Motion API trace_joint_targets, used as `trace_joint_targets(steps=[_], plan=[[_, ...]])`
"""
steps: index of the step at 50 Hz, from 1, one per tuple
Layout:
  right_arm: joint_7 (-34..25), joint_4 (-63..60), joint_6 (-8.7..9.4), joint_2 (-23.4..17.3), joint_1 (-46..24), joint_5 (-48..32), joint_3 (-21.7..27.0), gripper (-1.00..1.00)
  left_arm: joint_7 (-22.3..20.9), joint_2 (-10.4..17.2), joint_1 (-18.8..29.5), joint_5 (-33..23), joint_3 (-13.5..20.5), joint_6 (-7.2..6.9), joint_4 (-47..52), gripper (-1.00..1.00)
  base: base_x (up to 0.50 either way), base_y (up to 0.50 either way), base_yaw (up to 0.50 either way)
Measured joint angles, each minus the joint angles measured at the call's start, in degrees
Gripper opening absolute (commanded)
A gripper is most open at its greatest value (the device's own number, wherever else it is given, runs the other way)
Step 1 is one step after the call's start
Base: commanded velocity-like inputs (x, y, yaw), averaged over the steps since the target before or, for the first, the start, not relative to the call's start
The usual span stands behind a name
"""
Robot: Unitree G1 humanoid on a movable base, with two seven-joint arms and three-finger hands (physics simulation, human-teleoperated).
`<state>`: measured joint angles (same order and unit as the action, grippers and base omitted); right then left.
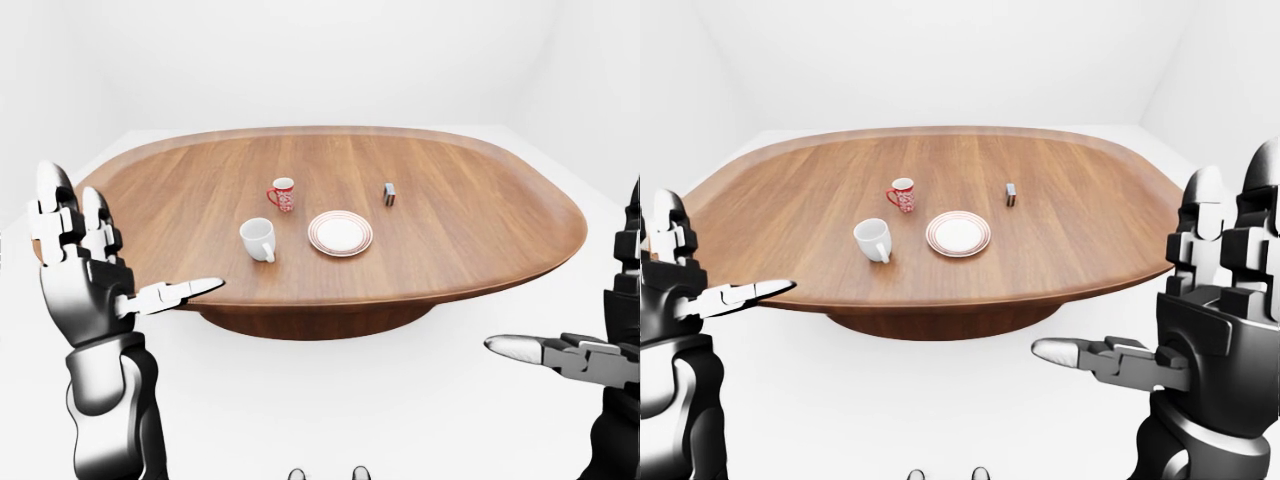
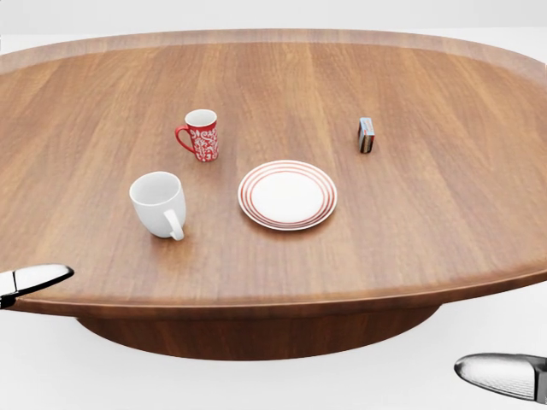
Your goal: Put the white mug on the plate.
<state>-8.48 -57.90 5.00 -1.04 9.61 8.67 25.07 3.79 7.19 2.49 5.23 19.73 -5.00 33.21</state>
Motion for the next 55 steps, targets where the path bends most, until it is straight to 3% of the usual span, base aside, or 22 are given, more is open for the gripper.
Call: trace_joint_targets(steps=[26,33,55], plan=[[-1.4,-1.6,0.0,0.4,0.5,-0.3,1.0,1.0,0.4,0.4,0.0,0.5,0.8,0.0,1.2,1.0,0.04,0.41,0.0],[-1.3,-1.0,0.0,0.5,0.6,-0.1,0.8,1.0,0.4,0.4,-0.1,0.5,0.9,0.0,1.1,1.0,0.09,0.0,0.0],[-1.3,-0.5,0.0,0.6,0.8,0.2,0.1,1.0,0.3,0.2,-0.1,0.2,0.5,0.0,0.9,1.0,0.5,-0.12,0.0]])
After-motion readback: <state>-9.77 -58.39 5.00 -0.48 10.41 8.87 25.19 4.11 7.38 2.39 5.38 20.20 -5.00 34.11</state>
